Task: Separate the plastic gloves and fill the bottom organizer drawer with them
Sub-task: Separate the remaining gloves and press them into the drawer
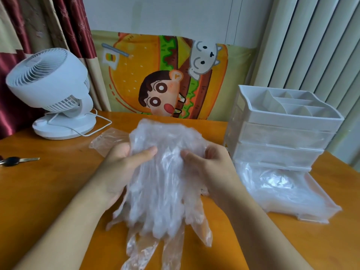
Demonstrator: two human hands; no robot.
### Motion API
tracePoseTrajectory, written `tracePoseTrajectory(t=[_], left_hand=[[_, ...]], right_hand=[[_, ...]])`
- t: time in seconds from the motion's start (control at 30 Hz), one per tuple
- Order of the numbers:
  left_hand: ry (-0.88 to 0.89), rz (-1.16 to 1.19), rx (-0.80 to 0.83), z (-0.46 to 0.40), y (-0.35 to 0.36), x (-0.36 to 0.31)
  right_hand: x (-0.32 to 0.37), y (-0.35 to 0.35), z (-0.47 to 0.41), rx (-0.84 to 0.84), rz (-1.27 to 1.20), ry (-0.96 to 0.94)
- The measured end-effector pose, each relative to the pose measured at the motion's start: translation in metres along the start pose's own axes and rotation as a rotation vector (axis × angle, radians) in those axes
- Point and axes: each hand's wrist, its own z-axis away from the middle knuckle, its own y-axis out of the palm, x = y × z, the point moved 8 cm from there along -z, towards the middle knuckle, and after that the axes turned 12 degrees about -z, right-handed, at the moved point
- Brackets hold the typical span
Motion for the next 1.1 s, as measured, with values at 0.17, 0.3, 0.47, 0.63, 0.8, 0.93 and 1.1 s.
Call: tracePoseTrajectory(t=[0.17, 0.3, 0.47, 0.63, 0.8, 0.93, 1.1], left_hand=[[-0.052, -0.112, 0.042, 0.001, 0.007, 0.004], [0.004, -0.236, -0.016, 0.002, 0.007, -0.008], [0.054, -0.427, 0.106, 0.005, 0.025, -0.024], [0.012, -0.245, 0.243, 0.012, 0.043, -0.037], [0.088, -0.467, 0.319, 0.008, 0.064, -0.05], [0.258, -0.887, 0.466, 0.01, 0.109, -0.075], [0.371, -1.013, 0.536, 0.01, 0.163, -0.109]], right_hand=[[0.015, -0.008, -0.004, -0.106, 0.025, -0.018], [0.025, -0.024, -0.003, -0.112, 0.098, 0.056], [0.044, -0.033, -0.002, 0.005, 0.188, 0.108], [0.052, -0.059, 0.008, -0.141, 0.177, 0.085], [0.073, -0.082, 0.03, -0.065, 0.571, 0.117], [0.094, -0.076, 0.045, 0.116, 0.951, 0.147], [0.108, -0.115, 0.045, 0.002, 0.741, 0.017]])
